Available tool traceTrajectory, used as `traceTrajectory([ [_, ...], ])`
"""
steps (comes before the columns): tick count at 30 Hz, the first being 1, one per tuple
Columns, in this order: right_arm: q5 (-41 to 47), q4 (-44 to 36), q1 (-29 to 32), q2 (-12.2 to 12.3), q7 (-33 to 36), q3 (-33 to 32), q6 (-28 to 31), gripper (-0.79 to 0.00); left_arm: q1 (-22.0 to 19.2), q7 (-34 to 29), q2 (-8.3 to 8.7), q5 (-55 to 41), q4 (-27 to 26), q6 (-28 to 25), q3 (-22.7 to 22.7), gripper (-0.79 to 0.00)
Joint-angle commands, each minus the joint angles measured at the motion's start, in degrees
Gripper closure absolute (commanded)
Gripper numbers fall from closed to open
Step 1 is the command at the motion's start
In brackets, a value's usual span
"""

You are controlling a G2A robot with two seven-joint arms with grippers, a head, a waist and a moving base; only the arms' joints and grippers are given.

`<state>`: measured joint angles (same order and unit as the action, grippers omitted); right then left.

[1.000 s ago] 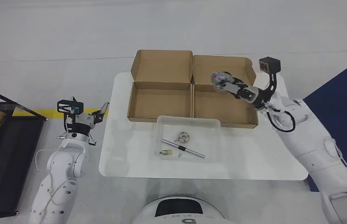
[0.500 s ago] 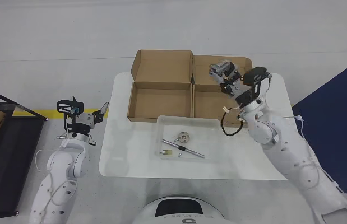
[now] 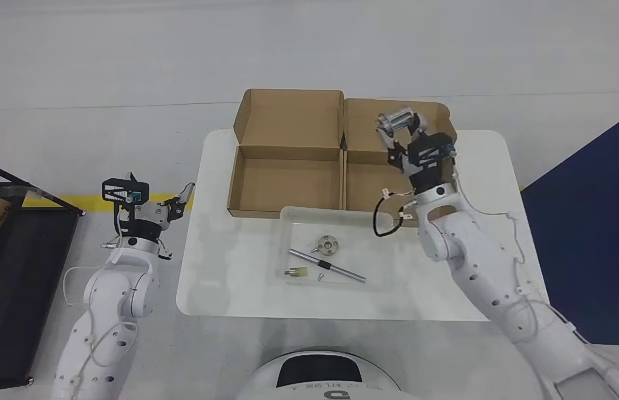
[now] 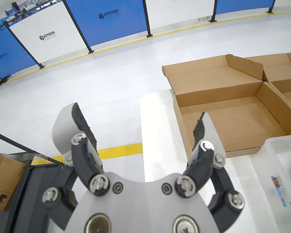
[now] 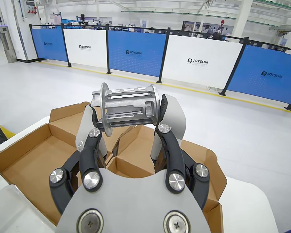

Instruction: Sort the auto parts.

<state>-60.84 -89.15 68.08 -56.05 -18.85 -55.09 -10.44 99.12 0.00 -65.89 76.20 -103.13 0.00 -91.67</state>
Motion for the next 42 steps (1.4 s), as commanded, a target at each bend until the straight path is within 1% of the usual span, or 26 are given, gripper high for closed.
traceTrajectory([
  [1,0.1,-0.1,0.2,-0.2,0.0,-0.3,0.3,0.000,0.0,0.0,0.00,0.0,0.0,0.0,0.0,-0.785],
  [3,1.6,-0.2,0.5,-0.4,0.9,-0.7,2.8,0.000,0.0,0.0,0.00,0.0,0.0,0.0,0.0,-0.785],
  [6,6.7,0.3,0.8,-0.2,5.0,-2.4,11.9,0.000,0.0,0.0,0.00,0.0,0.0,0.0,0.0,-0.785],
  [8,9.3,1.6,1.2,0.2,8.7,-3.9,16.6,0.000,0.0,0.0,0.00,0.0,0.0,0.0,0.0,-0.785],
  [12,13.5,6.6,0.9,0.5,17.4,-6.7,20.0,0.000,0.0,0.0,0.00,0.0,0.0,0.0,0.0,-0.785],
  [15,15.7,11.4,-0.5,0.5,24.7,-7.5,21.2,0.000,0.0,0.0,0.00,0.0,0.0,0.0,0.0,-0.785],
  [18,16.1,16.0,-2.0,0.2,30.9,-7.0,20.8,0.000,0.0,0.0,0.00,0.0,0.0,0.0,0.0,-0.785],
  [19,15.9,17.8,-2.6,0.0,32.4,-6.7,19.8,0.000,0.0,0.0,0.00,0.0,0.0,0.0,0.0,-0.785],
  [24,17.3,25.0,-6.1,-1.3,38.6,-4.5,17.5,0.000,0.0,0.0,0.00,0.0,0.0,0.0,0.0,-0.785],
  [28,17.3,29.0,-8.2,-2.2,40.6,-3.0,16.9,0.000,0.0,0.0,0.00,0.0,0.0,0.0,0.0,-0.785],
  [29,17.4,29.8,-8.6,-2.4,41.0,-2.7,16.9,-0.120,0.0,0.0,0.00,0.0,0.0,0.0,0.0,-0.785],
  [30,17.4,30.5,-9.0,-2.6,41.1,-2.5,17.0,-0.209,0.0,0.0,0.00,0.0,0.0,0.0,0.0,-0.785],
  [31,17.4,31.1,-9.3,-2.8,41.2,-2.3,17.2,-0.246,0.0,0.0,0.00,0.0,0.0,0.0,0.0,-0.785],
  [32,17.4,31.5,-9.5,-2.9,41.2,-2.1,17.4,-0.314,0.0,0.0,0.00,0.0,0.0,0.0,0.0,-0.785],
  [34,17.2,32.4,-9.9,-3.2,41.1,-2.0,17.5,-0.379,0.0,0.0,0.00,0.0,0.0,0.0,0.0,-0.785],
  [35,17.1,32.8,-10.1,-3.3,41.2,-1.9,17.5,-0.453,0.0,0.0,0.00,0.0,0.0,0.0,0.0,-0.785],
  [36,17.0,33.2,-10.3,-3.4,41.2,-1.9,17.3,-0.536,0.0,0.0,0.00,0.0,0.0,0.0,0.0,-0.785],
  [37,16.9,33.4,-10.5,-3.5,41.2,-1.9,17.2,-0.696,0.0,0.0,0.00,0.0,0.0,0.0,0.0,-0.785],
  [38,17.0,33.5,-10.6,-3.5,41.2,-1.9,17.3,-0.785,0.0,0.0,0.00,0.0,0.0,0.0,0.0,-0.785],
  [42,17.2,33.0,-10.4,-3.5,41.0,-2.8,18.4,-0.785,0.0,0.0,0.00,0.0,0.0,0.0,0.0,-0.785],
])
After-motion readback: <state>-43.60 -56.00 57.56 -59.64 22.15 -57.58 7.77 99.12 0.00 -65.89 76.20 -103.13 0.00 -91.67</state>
